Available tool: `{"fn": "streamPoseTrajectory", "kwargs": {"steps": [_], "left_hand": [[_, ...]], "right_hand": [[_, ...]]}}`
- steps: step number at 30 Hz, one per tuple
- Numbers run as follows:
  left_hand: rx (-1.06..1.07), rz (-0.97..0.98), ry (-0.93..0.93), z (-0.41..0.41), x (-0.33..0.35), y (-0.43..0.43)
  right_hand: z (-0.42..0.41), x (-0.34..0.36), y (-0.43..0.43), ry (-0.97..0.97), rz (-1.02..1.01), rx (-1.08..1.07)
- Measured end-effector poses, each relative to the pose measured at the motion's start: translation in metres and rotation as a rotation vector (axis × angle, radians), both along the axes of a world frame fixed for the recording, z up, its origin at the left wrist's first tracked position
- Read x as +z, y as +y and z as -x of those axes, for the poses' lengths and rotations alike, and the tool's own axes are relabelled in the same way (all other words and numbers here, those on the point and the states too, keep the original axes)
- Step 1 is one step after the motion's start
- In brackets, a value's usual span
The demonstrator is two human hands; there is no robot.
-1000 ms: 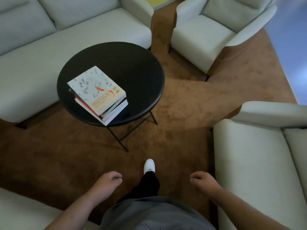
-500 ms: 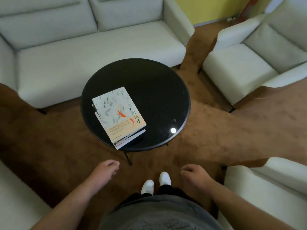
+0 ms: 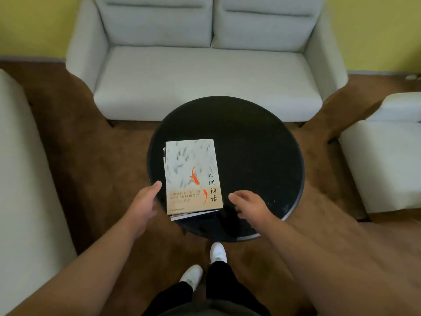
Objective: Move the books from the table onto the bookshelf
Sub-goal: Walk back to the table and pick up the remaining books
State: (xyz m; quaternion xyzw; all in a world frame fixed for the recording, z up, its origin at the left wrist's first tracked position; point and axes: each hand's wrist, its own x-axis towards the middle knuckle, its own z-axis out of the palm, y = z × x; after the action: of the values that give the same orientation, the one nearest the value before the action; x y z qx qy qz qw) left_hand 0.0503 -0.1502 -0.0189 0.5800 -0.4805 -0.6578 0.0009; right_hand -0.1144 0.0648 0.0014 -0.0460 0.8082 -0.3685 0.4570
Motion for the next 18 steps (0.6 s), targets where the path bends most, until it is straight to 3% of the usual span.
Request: {"fn": "streamPoseTrajectory", "kwargs": {"steps": [7,14,18], "left_hand": [[-0.042,-0.077,0.058,0.020,-0.029,-0.012],[-0.117,-0.226,0.130,0.030,-0.044,-0.018],[-0.115,-0.252,0.155,0.028,-0.051,-0.021]], "right_hand": [[0.038,-0.030,-0.060,-0.078,0.009,0.053],[0.046,-0.059,-0.079,-0.350,0.110,0.037],[0.043,-0.059,-0.084,-0.396,0.118,-0.006]]}}
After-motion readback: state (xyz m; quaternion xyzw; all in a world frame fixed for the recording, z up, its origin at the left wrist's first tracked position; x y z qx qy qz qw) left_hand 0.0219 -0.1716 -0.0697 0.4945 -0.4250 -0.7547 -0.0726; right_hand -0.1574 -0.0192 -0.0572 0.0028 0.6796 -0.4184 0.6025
